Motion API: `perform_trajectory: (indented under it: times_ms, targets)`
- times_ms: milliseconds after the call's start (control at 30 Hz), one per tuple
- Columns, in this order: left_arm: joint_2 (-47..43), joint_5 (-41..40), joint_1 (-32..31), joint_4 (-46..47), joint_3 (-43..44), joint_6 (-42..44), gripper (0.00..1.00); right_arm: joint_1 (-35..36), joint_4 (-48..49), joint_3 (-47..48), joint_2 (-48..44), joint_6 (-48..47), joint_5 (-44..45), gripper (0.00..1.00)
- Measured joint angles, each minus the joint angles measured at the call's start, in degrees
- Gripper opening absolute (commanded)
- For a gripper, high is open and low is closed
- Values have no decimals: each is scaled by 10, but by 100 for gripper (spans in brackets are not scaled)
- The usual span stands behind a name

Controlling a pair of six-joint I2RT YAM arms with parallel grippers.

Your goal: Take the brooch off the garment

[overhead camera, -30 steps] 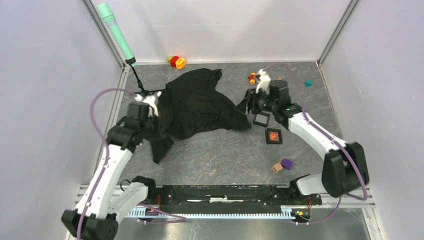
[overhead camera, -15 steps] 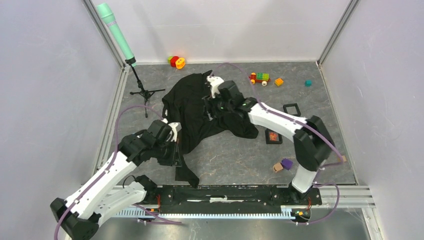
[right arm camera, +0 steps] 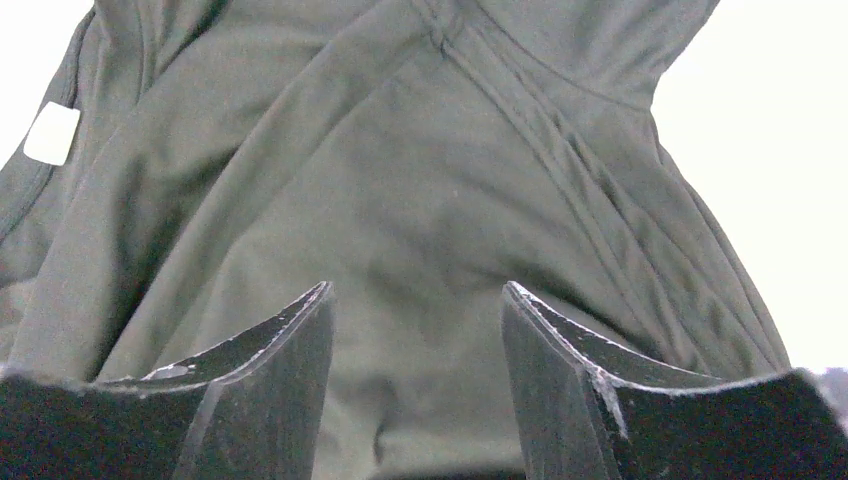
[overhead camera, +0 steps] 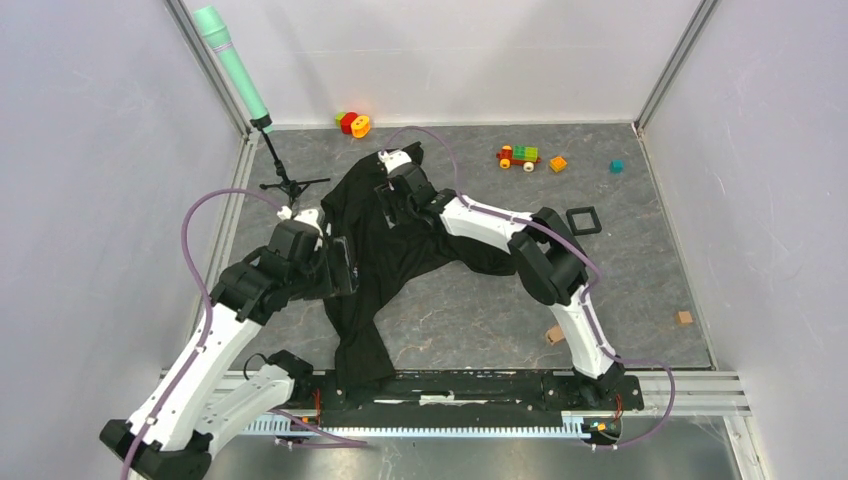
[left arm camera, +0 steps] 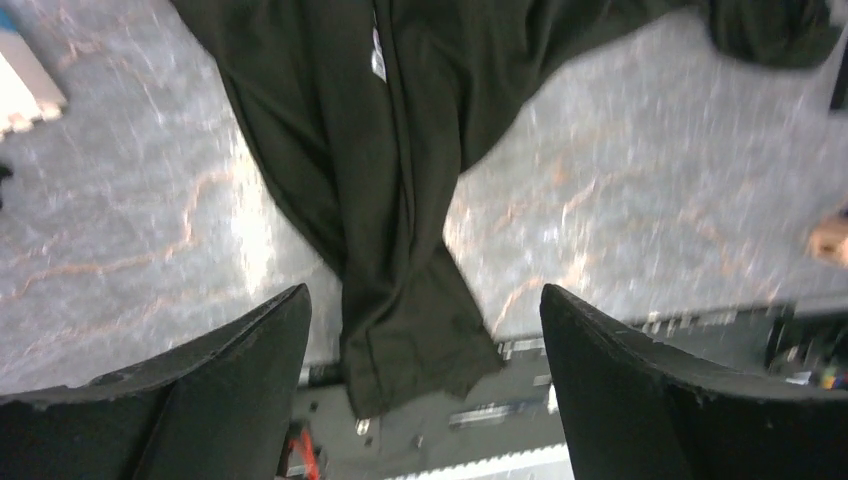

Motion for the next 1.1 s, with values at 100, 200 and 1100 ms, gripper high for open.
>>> perform_trajectory:
  times_ms: [100,200,1100]
  targets:
    - [9,-3,49,85,-29,0,84,5,8,42,44,-1,17,63]
    - [21,0,89,164,-75,-7,81,8,16,59,69,-2,23,61]
    - [272,-11,179,571,-255,-132,67,10,11,-443,-509,-4,24,0]
